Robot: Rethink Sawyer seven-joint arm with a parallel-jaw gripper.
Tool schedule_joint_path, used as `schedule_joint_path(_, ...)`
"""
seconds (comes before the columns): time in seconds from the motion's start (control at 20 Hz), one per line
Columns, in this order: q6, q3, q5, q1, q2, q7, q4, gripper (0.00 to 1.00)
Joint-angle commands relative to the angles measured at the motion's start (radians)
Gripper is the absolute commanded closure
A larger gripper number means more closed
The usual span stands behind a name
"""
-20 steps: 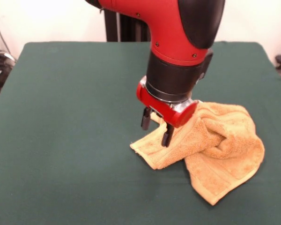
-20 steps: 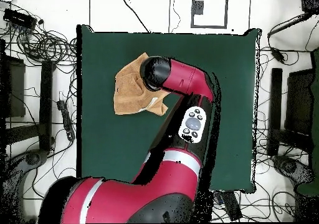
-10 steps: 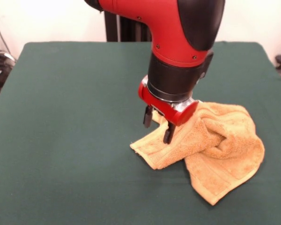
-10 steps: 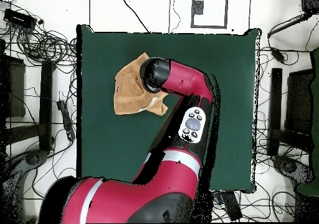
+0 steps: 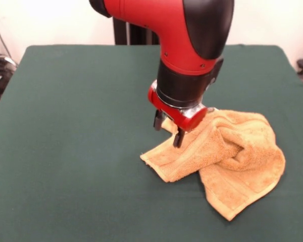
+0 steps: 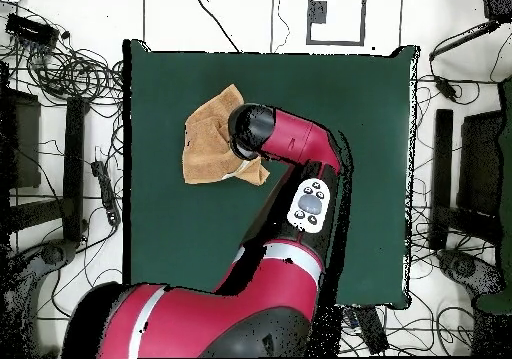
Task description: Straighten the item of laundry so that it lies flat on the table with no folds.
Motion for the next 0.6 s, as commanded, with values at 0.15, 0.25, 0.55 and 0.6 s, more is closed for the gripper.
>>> schedule_joint_path(0.15, -0.075, 0.115, 0.023, 0.032, 0.104, 0.207, 0.100, 0.00)
schedule_joint_path(0.25, -0.094, 0.107, 0.018, 0.029, 0.121, 0.209, 0.089, 0.00)
schedule_joint_path(0.55, -0.141, 0.108, 0.017, 0.016, 0.148, 0.194, 0.074, 0.00)
schedule_joint_path(0.6, -0.145, 0.108, 0.017, 0.017, 0.150, 0.193, 0.072, 0.00)
